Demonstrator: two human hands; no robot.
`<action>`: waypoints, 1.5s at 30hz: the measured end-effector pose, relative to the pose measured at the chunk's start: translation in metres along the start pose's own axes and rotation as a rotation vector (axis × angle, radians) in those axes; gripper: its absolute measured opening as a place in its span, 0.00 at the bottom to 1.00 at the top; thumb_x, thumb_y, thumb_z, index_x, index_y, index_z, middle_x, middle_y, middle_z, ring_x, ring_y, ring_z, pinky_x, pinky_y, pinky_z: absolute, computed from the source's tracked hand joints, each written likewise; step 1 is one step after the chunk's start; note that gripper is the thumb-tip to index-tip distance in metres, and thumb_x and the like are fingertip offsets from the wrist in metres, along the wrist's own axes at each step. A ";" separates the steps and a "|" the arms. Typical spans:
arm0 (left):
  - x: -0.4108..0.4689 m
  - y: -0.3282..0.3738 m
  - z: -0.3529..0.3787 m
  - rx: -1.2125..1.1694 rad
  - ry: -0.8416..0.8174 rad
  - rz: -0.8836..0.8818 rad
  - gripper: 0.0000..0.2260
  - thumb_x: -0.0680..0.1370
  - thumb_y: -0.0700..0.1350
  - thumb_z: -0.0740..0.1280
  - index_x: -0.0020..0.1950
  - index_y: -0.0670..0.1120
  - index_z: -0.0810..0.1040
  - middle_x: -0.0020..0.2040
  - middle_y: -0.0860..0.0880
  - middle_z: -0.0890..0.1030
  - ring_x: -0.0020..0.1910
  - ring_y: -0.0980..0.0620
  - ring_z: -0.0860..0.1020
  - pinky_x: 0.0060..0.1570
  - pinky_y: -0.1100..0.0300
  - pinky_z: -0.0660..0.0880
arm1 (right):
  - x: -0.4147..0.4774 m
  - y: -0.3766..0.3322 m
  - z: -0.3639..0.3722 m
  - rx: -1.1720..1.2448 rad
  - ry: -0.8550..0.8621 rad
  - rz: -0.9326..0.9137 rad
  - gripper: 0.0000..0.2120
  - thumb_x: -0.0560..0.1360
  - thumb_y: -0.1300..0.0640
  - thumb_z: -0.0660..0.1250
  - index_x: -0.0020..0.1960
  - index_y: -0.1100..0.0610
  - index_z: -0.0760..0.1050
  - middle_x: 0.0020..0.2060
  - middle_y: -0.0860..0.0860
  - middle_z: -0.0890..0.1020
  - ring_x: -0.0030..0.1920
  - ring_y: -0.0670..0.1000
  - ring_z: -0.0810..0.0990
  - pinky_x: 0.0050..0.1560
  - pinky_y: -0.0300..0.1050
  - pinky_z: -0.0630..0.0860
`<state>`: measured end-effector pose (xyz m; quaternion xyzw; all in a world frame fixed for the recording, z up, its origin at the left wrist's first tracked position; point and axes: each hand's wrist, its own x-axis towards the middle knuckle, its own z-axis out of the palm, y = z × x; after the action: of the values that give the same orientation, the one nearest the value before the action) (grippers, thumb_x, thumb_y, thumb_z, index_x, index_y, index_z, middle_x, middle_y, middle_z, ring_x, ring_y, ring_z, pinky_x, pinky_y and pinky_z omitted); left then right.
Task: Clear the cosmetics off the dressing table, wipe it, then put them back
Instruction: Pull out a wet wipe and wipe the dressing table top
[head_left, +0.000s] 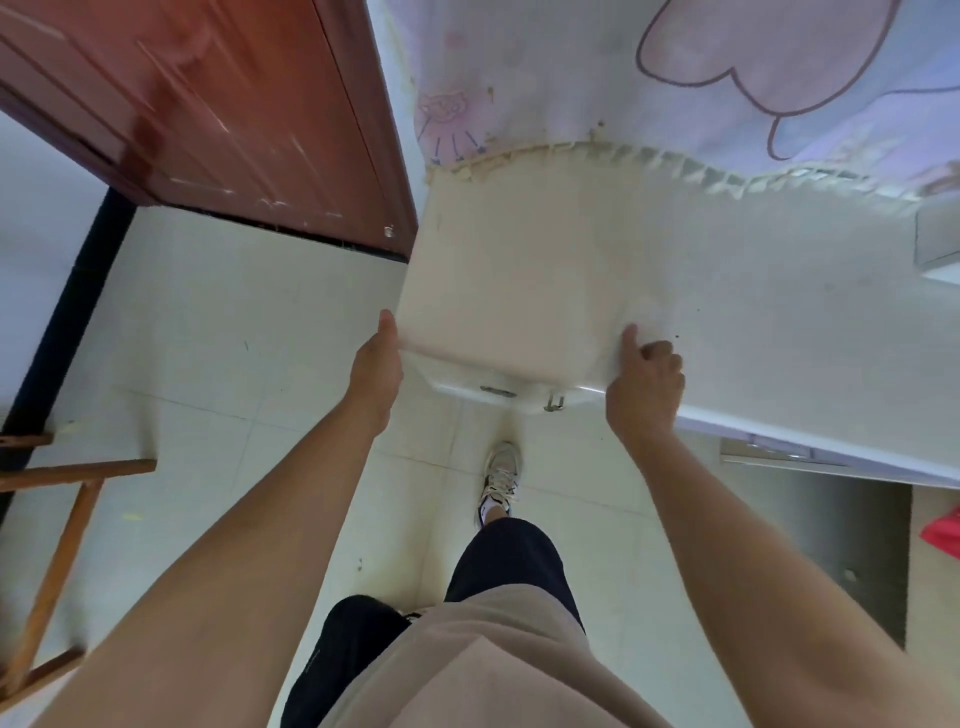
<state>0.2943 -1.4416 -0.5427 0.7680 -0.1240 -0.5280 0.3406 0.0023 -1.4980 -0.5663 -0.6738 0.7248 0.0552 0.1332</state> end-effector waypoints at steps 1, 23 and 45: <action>-0.007 0.000 -0.008 0.010 -0.026 0.010 0.32 0.81 0.66 0.48 0.74 0.47 0.70 0.60 0.54 0.77 0.56 0.56 0.74 0.70 0.47 0.67 | -0.014 -0.027 0.006 -0.016 -0.040 -0.167 0.34 0.73 0.67 0.61 0.77 0.55 0.59 0.60 0.61 0.70 0.56 0.62 0.70 0.55 0.54 0.69; -0.379 -0.180 -0.566 0.426 1.350 0.482 0.24 0.84 0.58 0.48 0.75 0.49 0.66 0.77 0.46 0.64 0.77 0.44 0.59 0.74 0.43 0.56 | -0.452 -0.537 -0.115 0.512 0.256 -1.351 0.29 0.72 0.73 0.65 0.73 0.62 0.69 0.53 0.60 0.75 0.54 0.60 0.75 0.58 0.53 0.74; -0.427 -0.429 -0.925 0.655 1.248 -0.369 0.30 0.80 0.64 0.38 0.80 0.52 0.47 0.81 0.47 0.44 0.80 0.46 0.44 0.76 0.45 0.47 | -0.836 -0.904 0.085 0.485 -0.267 -1.856 0.17 0.76 0.65 0.70 0.63 0.55 0.77 0.58 0.56 0.75 0.61 0.56 0.75 0.57 0.51 0.80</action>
<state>0.8739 -0.5276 -0.3186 0.9970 0.0734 0.0236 0.0060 0.9558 -0.7494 -0.3339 -0.9204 -0.1250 -0.1470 0.3402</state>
